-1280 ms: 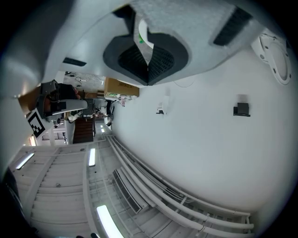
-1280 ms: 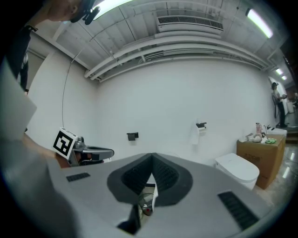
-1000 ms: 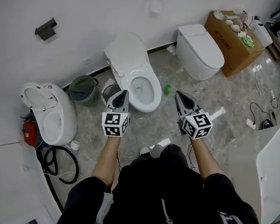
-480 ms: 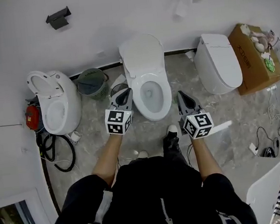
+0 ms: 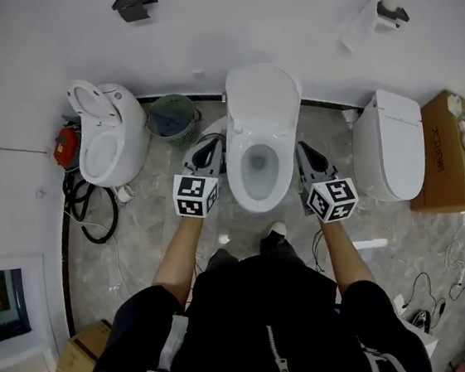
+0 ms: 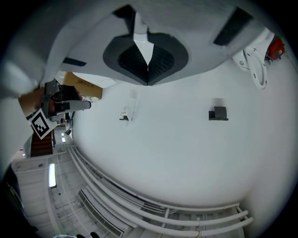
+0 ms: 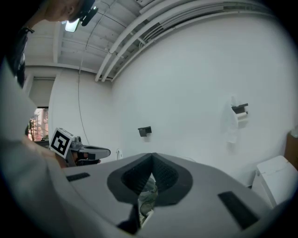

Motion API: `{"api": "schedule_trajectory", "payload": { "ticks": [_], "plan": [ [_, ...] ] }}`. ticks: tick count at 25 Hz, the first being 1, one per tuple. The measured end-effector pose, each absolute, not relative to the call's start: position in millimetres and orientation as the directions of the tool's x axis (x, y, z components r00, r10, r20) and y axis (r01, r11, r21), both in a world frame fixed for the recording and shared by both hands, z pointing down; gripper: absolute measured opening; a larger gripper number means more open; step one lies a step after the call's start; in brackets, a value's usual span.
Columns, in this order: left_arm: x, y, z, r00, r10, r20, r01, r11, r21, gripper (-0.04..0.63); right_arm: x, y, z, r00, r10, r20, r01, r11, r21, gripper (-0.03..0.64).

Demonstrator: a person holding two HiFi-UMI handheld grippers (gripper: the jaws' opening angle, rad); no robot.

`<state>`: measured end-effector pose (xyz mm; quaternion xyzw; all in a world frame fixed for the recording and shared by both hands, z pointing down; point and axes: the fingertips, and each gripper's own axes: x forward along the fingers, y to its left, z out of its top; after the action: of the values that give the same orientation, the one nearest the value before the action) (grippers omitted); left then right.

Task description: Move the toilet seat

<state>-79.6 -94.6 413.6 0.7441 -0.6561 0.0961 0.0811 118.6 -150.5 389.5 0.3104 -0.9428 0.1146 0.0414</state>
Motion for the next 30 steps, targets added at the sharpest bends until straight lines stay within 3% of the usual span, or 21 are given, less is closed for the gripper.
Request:
{"api": "schedule_trajectory", "payload": {
  "ticks": [7, 17, 30],
  "plan": [
    [-71.1, -108.0, 412.6, 0.042, -0.966, 0.254, -0.999, -0.04, 0.011, 0.006, 117.9, -183.7, 396.7, -0.852, -0.499, 0.161, -0.523, 0.827, -0.207, 0.003],
    [-79.5, -134.7, 443.7, 0.089, -0.952, 0.294, -0.996, -0.078, 0.047, 0.006, 104.4, -198.5, 424.2, -0.839, -0.505, 0.201, -0.541, 0.811, -0.222, 0.003],
    [-69.3, -146.0, 603.2, 0.183, -0.85, 0.493, -0.977, -0.103, 0.185, 0.008, 102.6, -201.6, 557.3, -0.809, -0.468, 0.357, -0.577, 0.748, -0.328, 0.003]
  ]
}}
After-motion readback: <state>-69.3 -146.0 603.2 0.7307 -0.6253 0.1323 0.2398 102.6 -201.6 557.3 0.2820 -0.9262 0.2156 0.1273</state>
